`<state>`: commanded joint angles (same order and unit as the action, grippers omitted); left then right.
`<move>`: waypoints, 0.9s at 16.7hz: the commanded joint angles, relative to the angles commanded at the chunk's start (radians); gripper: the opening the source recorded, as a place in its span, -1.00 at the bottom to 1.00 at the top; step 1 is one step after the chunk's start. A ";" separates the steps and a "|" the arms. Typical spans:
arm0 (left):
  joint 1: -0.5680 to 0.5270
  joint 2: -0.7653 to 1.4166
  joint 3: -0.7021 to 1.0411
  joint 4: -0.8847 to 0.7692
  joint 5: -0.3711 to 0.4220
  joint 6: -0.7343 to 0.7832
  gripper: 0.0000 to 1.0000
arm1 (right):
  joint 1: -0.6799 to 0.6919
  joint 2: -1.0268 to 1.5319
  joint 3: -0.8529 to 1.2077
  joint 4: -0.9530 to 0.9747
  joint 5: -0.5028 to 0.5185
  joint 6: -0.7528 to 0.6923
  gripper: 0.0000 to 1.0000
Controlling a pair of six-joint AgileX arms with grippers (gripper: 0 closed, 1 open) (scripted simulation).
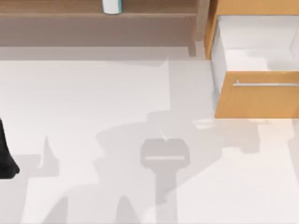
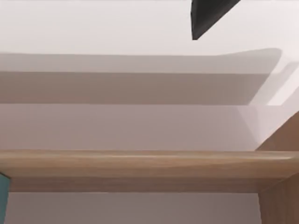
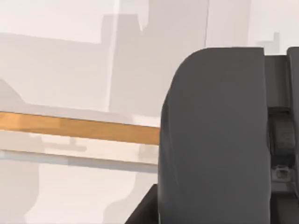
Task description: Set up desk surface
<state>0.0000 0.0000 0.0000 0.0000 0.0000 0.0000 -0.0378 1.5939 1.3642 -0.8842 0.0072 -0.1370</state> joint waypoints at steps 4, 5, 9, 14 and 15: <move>0.000 0.000 0.000 0.000 0.000 0.000 1.00 | -0.071 -0.190 -0.300 0.002 -0.014 -0.061 -1.00; 0.000 0.000 0.000 0.000 0.000 0.000 1.00 | -0.088 -0.232 -0.373 0.002 -0.017 -0.071 -1.00; 0.000 0.000 0.000 0.000 0.000 0.000 1.00 | -0.151 -0.371 -0.629 0.008 -0.025 -0.095 -1.00; 0.000 0.000 0.000 0.000 0.000 0.000 1.00 | -0.204 -0.471 -0.840 0.027 -0.028 -0.099 -1.00; 0.000 0.000 0.000 0.000 0.000 0.000 1.00 | -0.210 -0.481 -0.861 0.031 -0.028 -0.099 -1.00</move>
<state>0.0000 0.0000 0.0000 0.0000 0.0000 0.0000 -0.2475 1.1133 0.5031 -0.8537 -0.0206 -0.2358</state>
